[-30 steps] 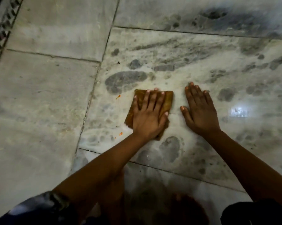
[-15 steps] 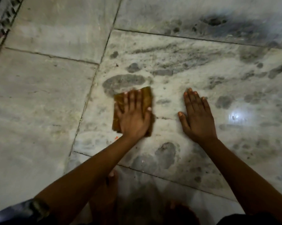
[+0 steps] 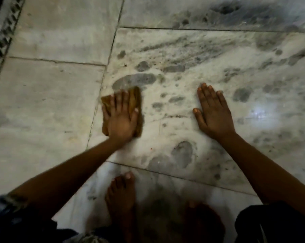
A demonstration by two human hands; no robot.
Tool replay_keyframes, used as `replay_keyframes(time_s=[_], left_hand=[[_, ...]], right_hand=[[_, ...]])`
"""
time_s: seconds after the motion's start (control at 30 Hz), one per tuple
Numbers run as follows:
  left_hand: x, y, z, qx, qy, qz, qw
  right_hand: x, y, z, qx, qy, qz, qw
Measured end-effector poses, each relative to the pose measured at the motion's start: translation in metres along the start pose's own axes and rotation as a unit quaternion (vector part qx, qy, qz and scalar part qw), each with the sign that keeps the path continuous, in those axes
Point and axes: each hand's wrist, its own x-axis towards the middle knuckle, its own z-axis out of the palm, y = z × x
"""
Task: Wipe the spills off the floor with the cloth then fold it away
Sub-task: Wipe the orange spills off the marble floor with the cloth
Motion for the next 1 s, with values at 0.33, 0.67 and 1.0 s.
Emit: replay_keyframes(time_s=[0.33,0.67,1.0], left_hand=[[-0.029,0.004,0.003,0.05,-0.036,0.288,0.956],[-0.059,-0.027,-0.002,0.101,-0.085,0.512,0.849],[-0.041,-0.1,-0.017,0.103,-0.115,0.527,0.836]], right_hand=[[-0.039,-0.008,0.0,-0.001,-0.016,0.011,1.0],[-0.064,0.002,-0.001,-0.012,-0.01,0.038,0.999],[-0.065,0.001,0.0,-0.003,0.004,0.035,0.999]])
